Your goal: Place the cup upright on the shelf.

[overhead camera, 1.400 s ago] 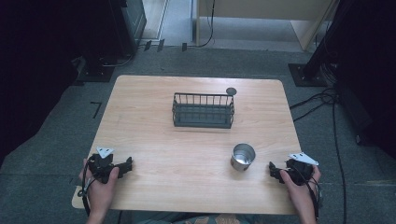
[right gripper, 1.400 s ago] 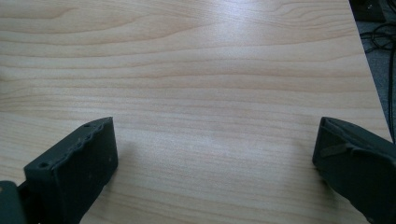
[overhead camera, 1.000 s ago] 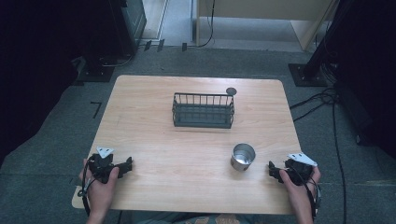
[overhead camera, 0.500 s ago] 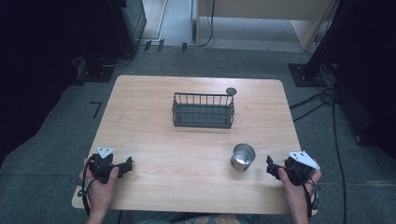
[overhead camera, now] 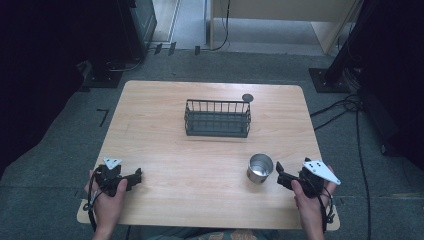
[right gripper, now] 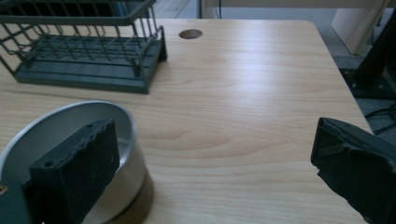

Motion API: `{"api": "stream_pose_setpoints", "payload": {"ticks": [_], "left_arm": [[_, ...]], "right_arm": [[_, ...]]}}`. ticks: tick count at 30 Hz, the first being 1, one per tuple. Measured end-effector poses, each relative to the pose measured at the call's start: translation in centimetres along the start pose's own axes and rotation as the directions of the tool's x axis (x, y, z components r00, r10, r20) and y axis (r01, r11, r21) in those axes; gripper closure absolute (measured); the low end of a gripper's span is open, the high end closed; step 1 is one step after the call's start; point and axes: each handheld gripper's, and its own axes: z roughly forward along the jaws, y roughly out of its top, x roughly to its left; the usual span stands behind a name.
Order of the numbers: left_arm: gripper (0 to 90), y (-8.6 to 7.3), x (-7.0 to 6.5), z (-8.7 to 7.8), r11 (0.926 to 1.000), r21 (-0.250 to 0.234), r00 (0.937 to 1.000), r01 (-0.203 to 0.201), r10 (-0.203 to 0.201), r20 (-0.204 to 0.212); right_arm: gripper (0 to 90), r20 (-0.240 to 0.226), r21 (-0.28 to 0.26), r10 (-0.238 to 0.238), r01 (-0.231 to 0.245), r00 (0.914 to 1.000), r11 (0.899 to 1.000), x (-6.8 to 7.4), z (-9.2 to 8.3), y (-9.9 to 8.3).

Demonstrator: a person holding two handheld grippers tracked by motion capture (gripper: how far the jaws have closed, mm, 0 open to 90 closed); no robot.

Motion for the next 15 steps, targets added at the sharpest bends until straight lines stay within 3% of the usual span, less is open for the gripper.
{"api": "stream_pose_setpoints", "payload": {"ticks": [15], "left_arm": [[0.0,0.0,0.0,0.0,1.0000,0.000,1.0000,0.000,0.000,0.000]], "right_arm": [[0.8,-0.137,0.011,-0.017,0.018,0.9904,1.000,3.3,0.9,-0.2]]}}
